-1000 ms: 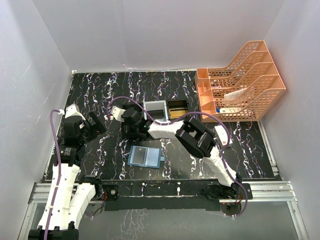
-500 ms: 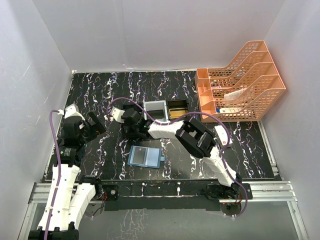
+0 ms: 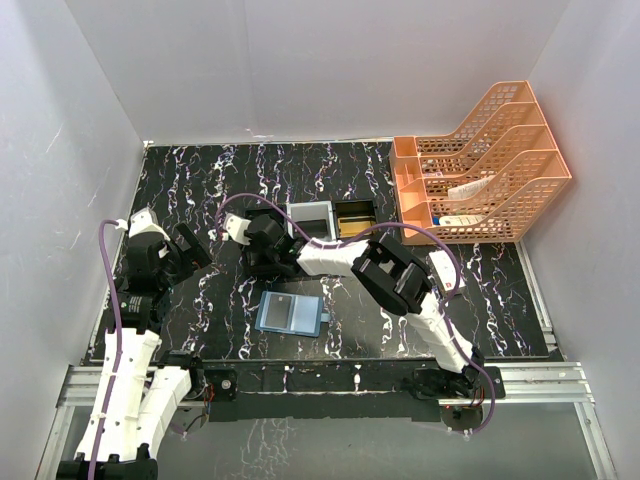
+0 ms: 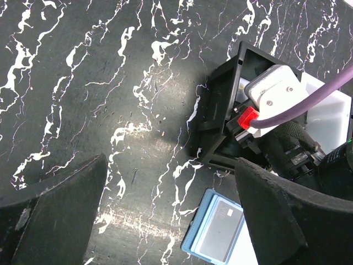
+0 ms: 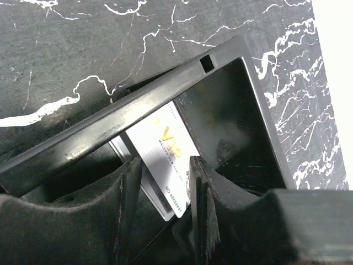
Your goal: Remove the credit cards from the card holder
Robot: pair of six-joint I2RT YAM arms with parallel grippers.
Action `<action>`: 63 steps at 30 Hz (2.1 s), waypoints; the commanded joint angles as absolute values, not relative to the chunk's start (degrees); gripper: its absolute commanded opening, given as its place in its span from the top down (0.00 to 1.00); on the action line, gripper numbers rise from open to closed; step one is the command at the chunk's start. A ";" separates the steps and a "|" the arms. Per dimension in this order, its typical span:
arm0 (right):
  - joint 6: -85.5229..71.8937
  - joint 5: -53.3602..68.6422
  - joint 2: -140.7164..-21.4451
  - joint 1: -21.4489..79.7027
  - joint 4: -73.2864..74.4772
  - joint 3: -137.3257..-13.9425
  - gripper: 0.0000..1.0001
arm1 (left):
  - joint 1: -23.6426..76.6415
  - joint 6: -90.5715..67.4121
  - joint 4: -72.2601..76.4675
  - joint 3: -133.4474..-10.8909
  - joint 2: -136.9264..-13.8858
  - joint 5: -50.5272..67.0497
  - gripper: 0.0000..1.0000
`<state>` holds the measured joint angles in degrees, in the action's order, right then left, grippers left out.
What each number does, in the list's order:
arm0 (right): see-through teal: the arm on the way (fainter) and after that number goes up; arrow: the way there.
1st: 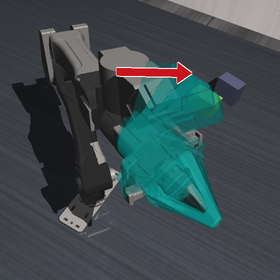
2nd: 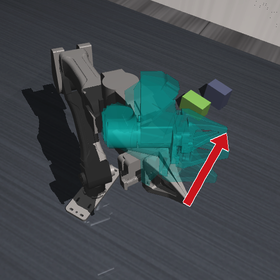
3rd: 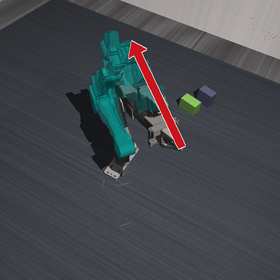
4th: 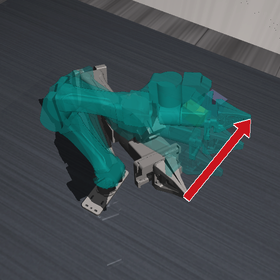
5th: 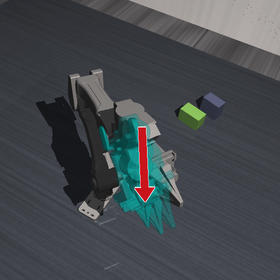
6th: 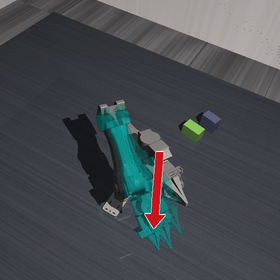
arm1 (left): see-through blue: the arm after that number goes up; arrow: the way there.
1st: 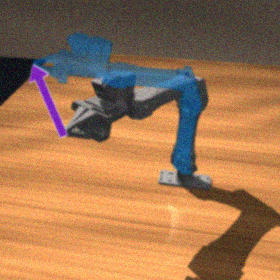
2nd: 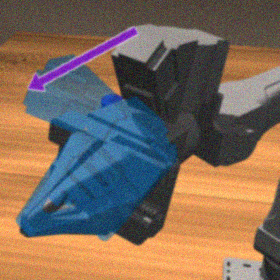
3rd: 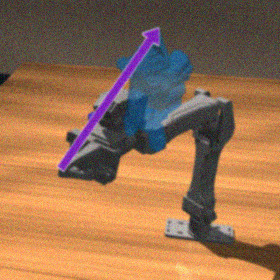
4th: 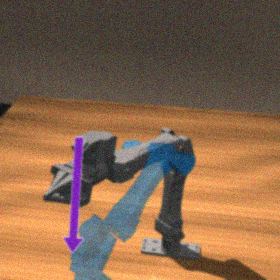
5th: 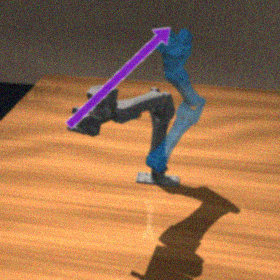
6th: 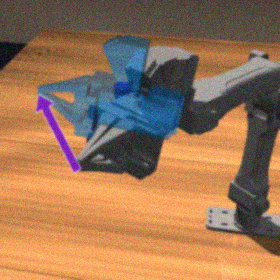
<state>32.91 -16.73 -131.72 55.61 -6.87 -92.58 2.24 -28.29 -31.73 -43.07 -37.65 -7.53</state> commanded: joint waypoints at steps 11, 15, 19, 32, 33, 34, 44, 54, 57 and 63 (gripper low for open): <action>24.87 -9.84 -122.35 54.93 -10.22 -91.78 0.55 | 2.01 -27.60 -32.02 -43.50 -37.29 -7.78 0.01; 18.93 -11.59 -115.18 54.87 -17.35 -83.98 0.48 | 2.02 -27.59 -31.92 -43.36 -37.30 -7.49 0.01; 10.02 -19.24 -107.50 54.84 -25.69 -74.92 0.45 | 2.02 -27.53 -31.43 -43.24 -38.15 -6.21 0.01; -38.47 -10.09 -87.65 56.98 -19.72 -50.00 0.48 | 1.93 -24.54 -26.45 -40.68 -42.54 6.43 0.01; -38.72 -12.10 -87.40 58.29 -19.42 -48.87 0.48 | 1.94 -24.00 -25.01 -40.26 -43.39 9.10 0.01; -39.86 -14.29 -87.36 59.24 -17.86 -48.23 0.48 | 1.96 -23.54 -24.12 -39.89 -44.15 11.91 0.01; -50.11 -25.46 -92.06 64.64 -4.81 -50.86 0.47 | 1.98 -22.37 -21.44 -39.57 -50.33 19.18 0.01; -52.39 -31.00 -104.69 67.63 8.11 -62.64 0.47 | 1.97 -22.77 -22.45 -39.79 -49.82 15.90 0.01; -52.22 -33.91 -105.94 68.64 11.02 -64.94 0.48 | 2.01 -22.85 -22.41 -39.85 -49.80 15.74 0.01; -52.43 -36.03 -107.34 70.02 14.57 -68.23 0.50 | 1.97 -22.85 -22.15 -39.76 -49.97 15.91 0.01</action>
<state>-51.16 -31.35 -106.48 69.12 11.16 -64.12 2.24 -23.16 -22.31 -39.27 -50.89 15.86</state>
